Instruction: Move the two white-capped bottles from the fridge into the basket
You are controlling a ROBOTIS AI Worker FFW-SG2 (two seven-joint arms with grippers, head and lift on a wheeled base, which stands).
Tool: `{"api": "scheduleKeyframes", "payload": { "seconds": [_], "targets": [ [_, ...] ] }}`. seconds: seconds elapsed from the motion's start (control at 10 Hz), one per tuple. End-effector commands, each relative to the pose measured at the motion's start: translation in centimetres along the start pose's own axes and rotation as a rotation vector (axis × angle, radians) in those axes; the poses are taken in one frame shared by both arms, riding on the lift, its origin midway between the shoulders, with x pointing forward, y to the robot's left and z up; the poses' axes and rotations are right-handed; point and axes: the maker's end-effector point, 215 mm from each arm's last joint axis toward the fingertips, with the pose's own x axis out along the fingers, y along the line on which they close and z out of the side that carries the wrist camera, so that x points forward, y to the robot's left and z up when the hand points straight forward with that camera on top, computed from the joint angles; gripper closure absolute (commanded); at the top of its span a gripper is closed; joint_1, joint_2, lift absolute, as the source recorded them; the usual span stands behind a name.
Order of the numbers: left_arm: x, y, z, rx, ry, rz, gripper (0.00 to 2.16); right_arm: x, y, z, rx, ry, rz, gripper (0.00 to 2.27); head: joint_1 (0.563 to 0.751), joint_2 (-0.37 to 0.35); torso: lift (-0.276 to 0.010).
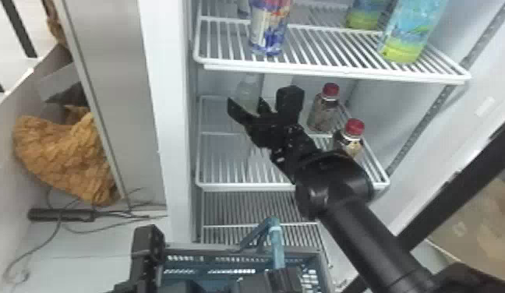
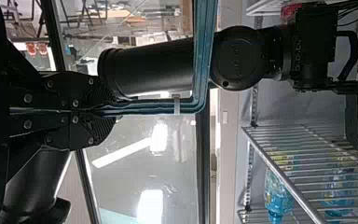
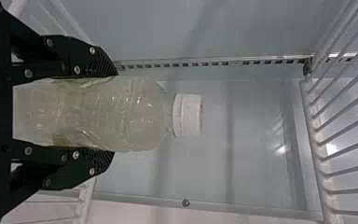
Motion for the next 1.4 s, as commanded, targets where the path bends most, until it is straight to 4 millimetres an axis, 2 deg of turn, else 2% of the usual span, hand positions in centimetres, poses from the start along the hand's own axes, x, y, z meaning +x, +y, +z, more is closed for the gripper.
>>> {"api": "scheduleKeyframes", "payload": {
  "seconds": [0.0,0.3,0.5,0.7,0.9,1.3],
  "targets": [
    [-0.1,0.0,0.0,-0.002,0.001,0.000,1.12,-0.1,0.2,0.1,0.005,-0.008,0.003,0.82,0.695,-0.171,-0.260],
    [-0.3,0.1,-0.2,-0.012,-0.004,-0.002,1.12,-1.0,1.2,2.2,-0.013,-0.080,0.017,0.81,0.695,-0.166,-0.260],
    [-0.6,0.2,-0.3,-0.018,-0.012,-0.003,1.12,-2.5,0.7,3.6,-0.023,-0.126,0.000,0.81,0.695,-0.162,-0.260],
    [-0.7,0.3,-0.5,-0.023,-0.013,-0.003,1.12,-4.7,-0.4,4.2,-0.009,-0.150,-0.024,0.81,0.695,-0.173,-0.260],
    [-0.8,0.3,-0.5,-0.024,-0.016,-0.004,1.12,-8.1,-1.4,4.6,-0.004,-0.152,-0.057,0.81,0.695,-0.198,-0.260],
    [-0.9,0.3,-0.5,-0.026,-0.022,-0.007,1.12,-12.1,-1.2,5.0,-0.003,-0.156,-0.051,0.81,0.695,-0.243,-0.260]
  ]
}}
